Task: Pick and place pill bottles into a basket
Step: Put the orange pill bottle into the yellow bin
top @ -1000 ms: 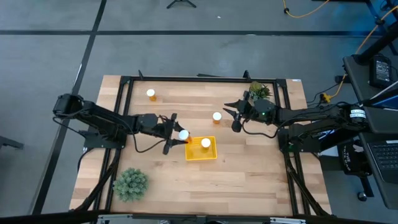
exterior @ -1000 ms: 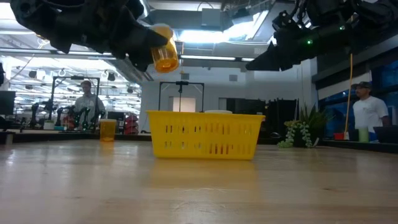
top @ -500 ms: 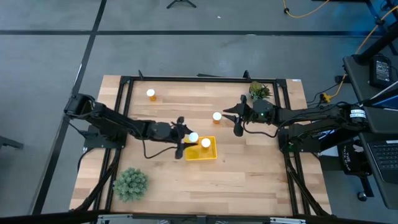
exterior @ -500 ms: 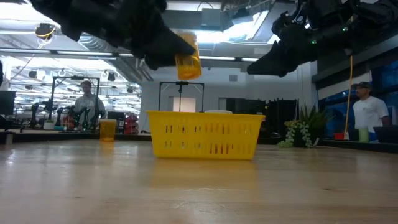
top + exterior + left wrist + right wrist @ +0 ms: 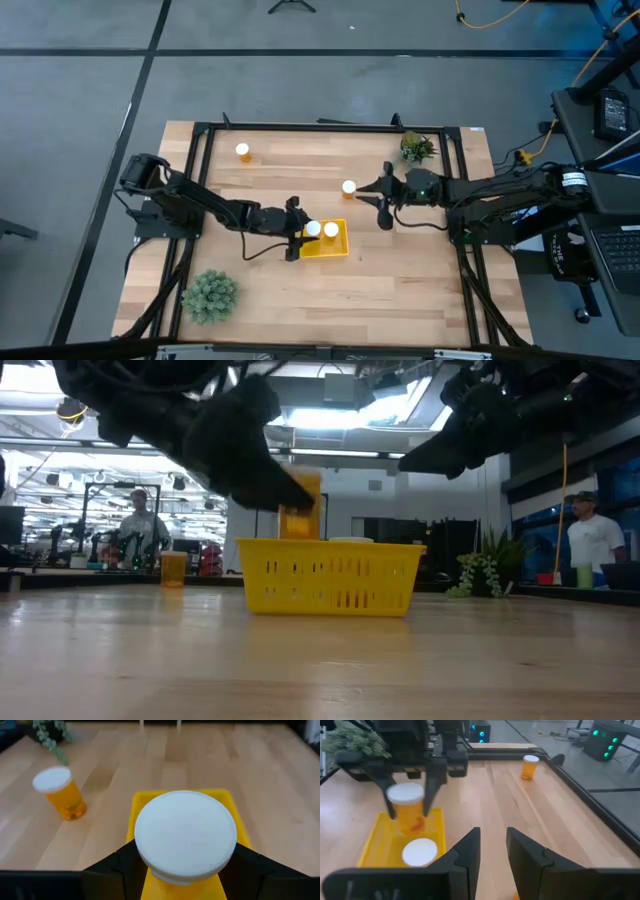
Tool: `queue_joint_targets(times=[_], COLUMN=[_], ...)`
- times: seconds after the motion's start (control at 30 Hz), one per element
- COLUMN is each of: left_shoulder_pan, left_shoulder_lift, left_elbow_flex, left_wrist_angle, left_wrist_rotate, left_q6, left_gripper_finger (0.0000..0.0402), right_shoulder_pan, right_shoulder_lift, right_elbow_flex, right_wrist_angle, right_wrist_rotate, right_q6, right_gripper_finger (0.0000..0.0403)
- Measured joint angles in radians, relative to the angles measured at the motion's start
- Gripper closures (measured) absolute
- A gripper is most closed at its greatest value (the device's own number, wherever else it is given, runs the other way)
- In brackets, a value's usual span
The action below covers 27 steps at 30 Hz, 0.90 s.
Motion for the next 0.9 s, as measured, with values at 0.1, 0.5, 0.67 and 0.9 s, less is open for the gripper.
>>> queue_joint_targets(times=[0.1, 0.5, 0.67, 0.9], left_shoulder_pan=[0.001, 0.01, 0.01, 0.01], left_shoulder_lift=[0.039, 0.098, 0.095, 0.095], left_elbow_flex=[0.0, 0.0, 0.0, 0.0], left_wrist_angle=[0.02, 0.07, 0.081, 0.066], left_wrist_rotate=[-0.016, -0.02, -0.021, -0.061], left_q6=[0.0, 0.012, 0.036, 0.035], left_gripper_finger=[0.0201, 0.0201, 0.0201, 0.0201], right_shoulder_pan=[0.003, 0.003, 0.003, 0.003], right_shoulder_lift=[0.0, 0.0, 0.0, 0.0], right_elbow_flex=[0.0, 0.0, 0.0, 0.0], right_wrist_angle=[0.0, -0.001, -0.002, -0.004], right_wrist_rotate=[0.0, 0.001, 0.001, 0.001], right_q6=[0.0, 0.0, 0.001, 0.003], right_gripper_finger=[0.0304, 0.0304, 0.0304, 0.0304])
